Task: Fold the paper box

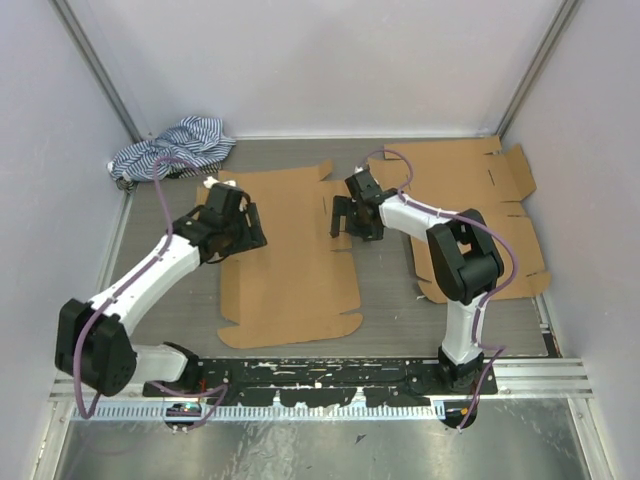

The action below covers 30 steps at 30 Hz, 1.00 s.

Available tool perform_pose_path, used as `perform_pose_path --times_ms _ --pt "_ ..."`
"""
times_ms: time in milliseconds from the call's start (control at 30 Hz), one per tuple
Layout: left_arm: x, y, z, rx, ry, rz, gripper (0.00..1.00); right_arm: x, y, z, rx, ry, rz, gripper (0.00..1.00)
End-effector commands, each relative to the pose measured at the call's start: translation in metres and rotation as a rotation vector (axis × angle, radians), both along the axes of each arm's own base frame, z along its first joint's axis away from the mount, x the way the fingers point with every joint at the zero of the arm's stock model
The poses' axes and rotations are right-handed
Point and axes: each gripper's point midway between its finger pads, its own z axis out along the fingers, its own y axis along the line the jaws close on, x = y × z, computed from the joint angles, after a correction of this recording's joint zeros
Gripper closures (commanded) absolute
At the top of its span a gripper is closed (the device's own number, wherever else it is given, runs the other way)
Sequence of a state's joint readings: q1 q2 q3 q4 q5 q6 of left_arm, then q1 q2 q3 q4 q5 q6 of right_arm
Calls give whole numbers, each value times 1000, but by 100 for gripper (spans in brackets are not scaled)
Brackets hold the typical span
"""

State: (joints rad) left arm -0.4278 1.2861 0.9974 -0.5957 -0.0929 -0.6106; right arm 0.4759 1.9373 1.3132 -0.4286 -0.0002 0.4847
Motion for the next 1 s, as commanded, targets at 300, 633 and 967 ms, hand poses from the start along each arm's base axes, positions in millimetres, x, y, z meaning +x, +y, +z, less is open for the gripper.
perform_pose_path --times_ms 300,633,967 --pt "3 -23 -76 72 122 -3 28 -3 19 29 42 -76 6 6" --pt "-5 -21 -108 136 200 14 28 -1 27 20 36 -63 23 6" --pt "-17 -22 -134 190 287 8 29 2 35 14 37 -47 19 8"
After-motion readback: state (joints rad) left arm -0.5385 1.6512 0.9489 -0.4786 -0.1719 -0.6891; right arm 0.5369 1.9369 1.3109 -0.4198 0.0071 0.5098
